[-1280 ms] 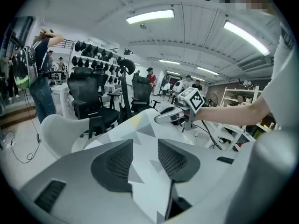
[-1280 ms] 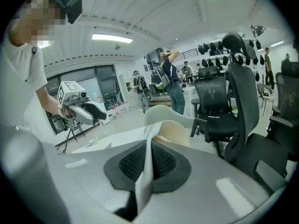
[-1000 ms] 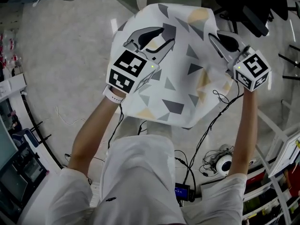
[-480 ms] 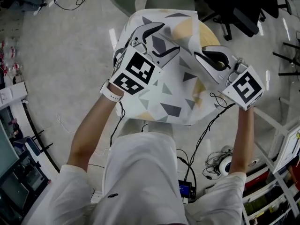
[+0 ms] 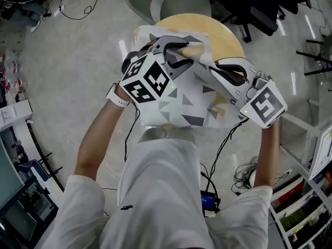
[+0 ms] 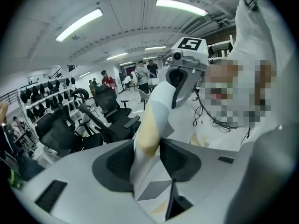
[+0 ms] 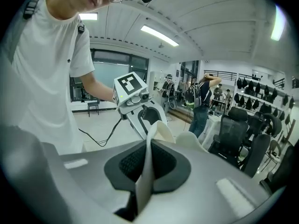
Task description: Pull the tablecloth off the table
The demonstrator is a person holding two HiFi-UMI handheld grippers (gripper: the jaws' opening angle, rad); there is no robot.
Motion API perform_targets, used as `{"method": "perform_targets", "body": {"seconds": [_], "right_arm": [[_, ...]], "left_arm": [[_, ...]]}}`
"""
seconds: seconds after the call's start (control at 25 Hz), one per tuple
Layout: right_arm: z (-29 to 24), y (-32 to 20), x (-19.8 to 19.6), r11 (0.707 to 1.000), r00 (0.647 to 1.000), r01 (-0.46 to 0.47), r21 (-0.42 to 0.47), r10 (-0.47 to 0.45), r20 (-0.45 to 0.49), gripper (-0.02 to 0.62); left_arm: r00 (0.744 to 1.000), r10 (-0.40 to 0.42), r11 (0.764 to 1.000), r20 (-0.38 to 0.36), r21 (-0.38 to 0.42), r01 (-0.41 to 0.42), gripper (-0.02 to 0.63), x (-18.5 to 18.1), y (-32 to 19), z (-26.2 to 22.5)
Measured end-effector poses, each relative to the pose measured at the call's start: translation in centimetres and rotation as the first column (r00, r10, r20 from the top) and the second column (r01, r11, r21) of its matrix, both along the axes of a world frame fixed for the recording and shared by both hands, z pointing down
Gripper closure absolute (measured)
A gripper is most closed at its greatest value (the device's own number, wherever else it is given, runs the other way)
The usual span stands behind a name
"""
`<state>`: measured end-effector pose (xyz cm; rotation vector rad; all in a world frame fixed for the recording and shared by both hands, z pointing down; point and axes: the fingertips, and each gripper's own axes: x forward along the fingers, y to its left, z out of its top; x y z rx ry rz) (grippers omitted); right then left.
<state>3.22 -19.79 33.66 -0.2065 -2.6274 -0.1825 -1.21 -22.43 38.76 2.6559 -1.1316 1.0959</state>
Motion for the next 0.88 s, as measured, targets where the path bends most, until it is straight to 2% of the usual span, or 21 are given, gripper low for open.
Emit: {"method": "perform_targets", "body": {"seconds": [0.2,0.44,0.72,0.88], "right_arm": [[-1.7,3.1,-0.6,0.997,0.997,-0.073,0.025,0.073,-0.017,0.58],[-3.7,8.4,-1.8,0.99,0.99,-0.137,0.046,0.138,-0.034,0.578],[-6.0,17.3,-2.8,0.992,0.993,-0.118,0.041,0.118,-0.012,0.578],[-7.3,23.1,-2.4,0.99,0.993,-0.118,0.081,0.118,0.002,0.578]], "left_arm": [[1.0,0.0,1.0,-0.02,-0.022,-0.001,0.491,-0.6,4.3,-1.7],[0.995,-0.093,0.993,-0.044,-0.071,0.09,0.55,-1.5,10.5,-3.3],[0.99,-0.127,0.991,-0.067,-0.053,0.124,0.565,-2.5,19.5,-5.7],[0.99,-0.13,0.991,-0.064,-0.032,0.128,0.561,-2.3,25.0,-7.3]]}}
